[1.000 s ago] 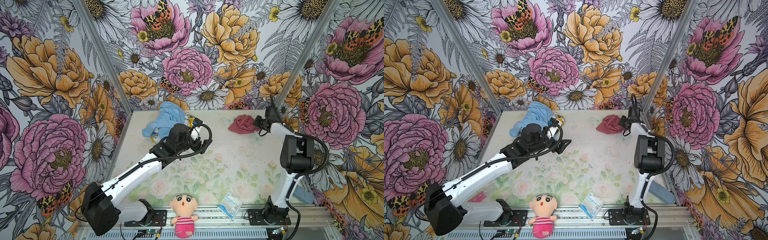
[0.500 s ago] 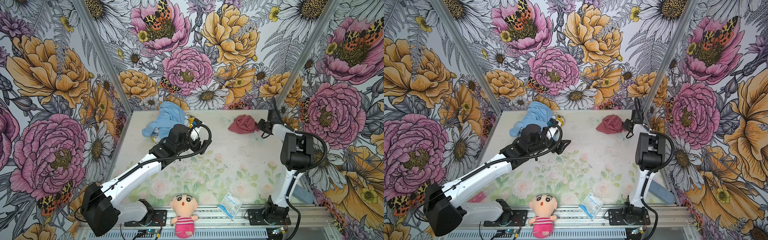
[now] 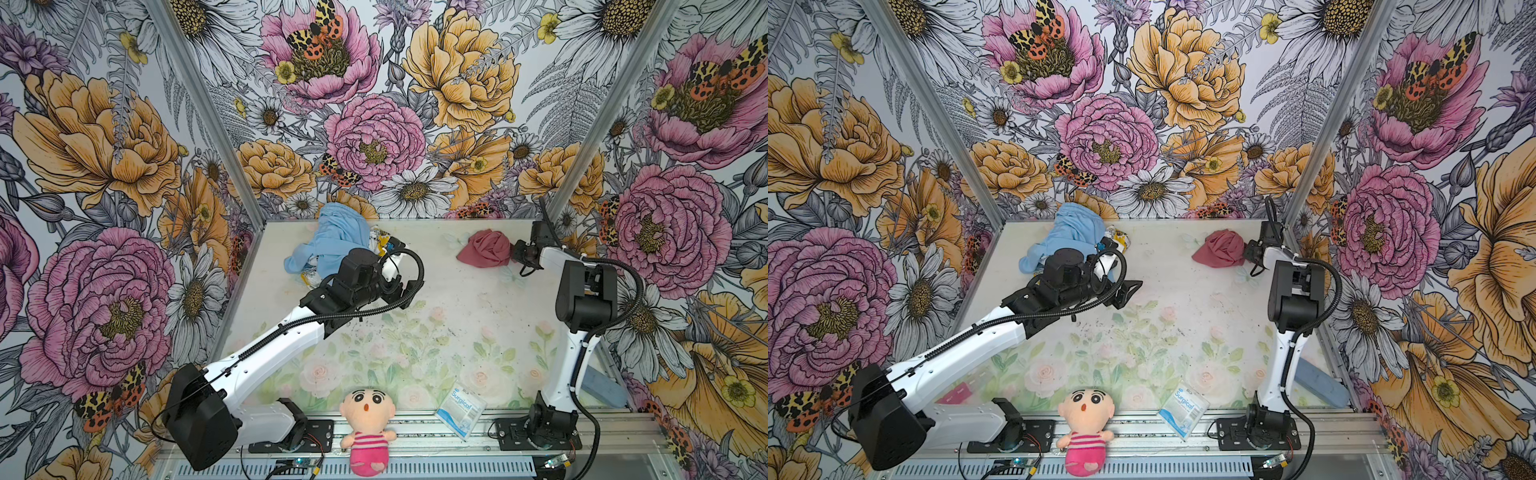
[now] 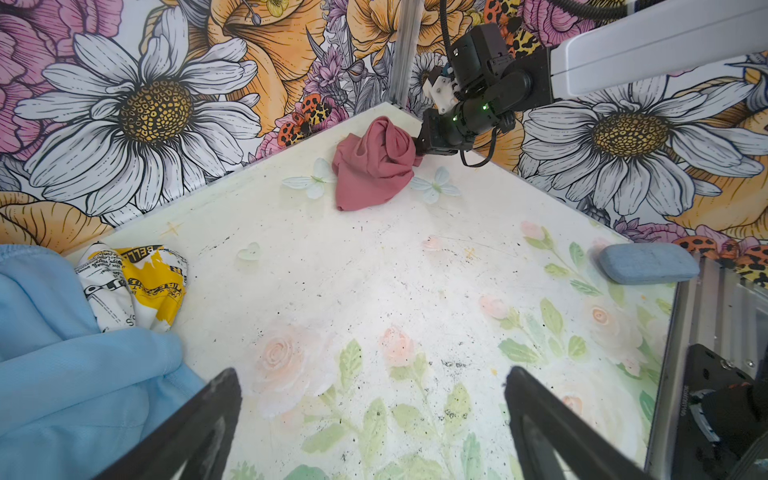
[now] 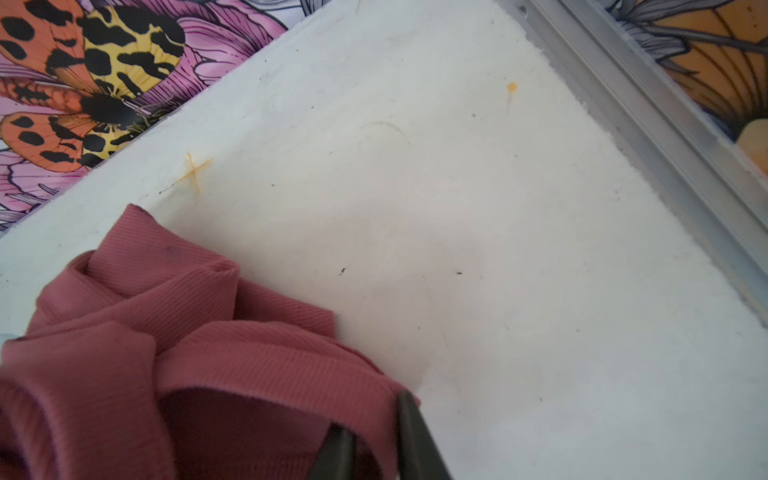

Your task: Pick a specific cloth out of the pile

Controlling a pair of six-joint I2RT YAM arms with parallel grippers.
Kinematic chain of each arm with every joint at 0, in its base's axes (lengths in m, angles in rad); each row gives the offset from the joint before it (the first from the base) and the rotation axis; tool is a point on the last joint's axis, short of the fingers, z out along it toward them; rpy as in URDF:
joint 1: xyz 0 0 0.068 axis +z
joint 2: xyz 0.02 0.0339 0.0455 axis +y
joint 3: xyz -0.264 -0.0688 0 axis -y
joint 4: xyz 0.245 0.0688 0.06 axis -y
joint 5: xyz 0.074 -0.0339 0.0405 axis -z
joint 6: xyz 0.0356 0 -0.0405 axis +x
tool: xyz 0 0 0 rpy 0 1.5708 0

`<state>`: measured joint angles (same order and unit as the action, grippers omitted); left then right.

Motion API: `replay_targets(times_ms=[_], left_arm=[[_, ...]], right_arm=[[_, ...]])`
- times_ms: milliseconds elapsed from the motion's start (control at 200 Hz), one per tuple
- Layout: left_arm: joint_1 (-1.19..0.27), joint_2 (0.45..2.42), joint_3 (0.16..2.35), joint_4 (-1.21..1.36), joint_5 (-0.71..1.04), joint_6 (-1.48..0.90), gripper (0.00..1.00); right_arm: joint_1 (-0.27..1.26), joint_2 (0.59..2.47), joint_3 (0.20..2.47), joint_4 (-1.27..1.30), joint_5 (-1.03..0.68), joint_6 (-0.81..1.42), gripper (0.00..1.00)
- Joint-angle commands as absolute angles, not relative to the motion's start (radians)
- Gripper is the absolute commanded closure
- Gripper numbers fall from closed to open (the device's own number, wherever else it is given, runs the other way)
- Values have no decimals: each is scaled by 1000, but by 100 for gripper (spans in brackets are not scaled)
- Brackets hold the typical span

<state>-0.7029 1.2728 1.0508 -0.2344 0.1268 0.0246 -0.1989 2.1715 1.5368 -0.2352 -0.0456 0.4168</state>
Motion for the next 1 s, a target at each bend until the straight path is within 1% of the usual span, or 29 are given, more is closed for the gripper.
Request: replay_targets(times_ms=[0, 30, 365, 500, 731, 996], left_arm=[[-709, 1290, 1083, -219, 135, 10, 1], [-709, 1291, 1083, -218, 135, 8, 1], [-709, 1299, 1075, -177, 159, 0, 1], [-710, 1301, 1072, -179, 163, 1, 1], [-709, 1281, 1055, -179, 155, 7, 1], [-709, 1254, 1040, -197, 135, 20, 1]], right_arm=[[-203, 2166, 1567, -227, -51, 401, 96], [-203, 2155, 1563, -227, -51, 399, 100], [-174, 2013, 1487, -230, -84, 403, 100], [-143, 1997, 1494, -229, -98, 410, 100], [-74, 2052, 1581, -230, -154, 442, 100], [10, 2198, 1684, -236, -177, 504, 100]])
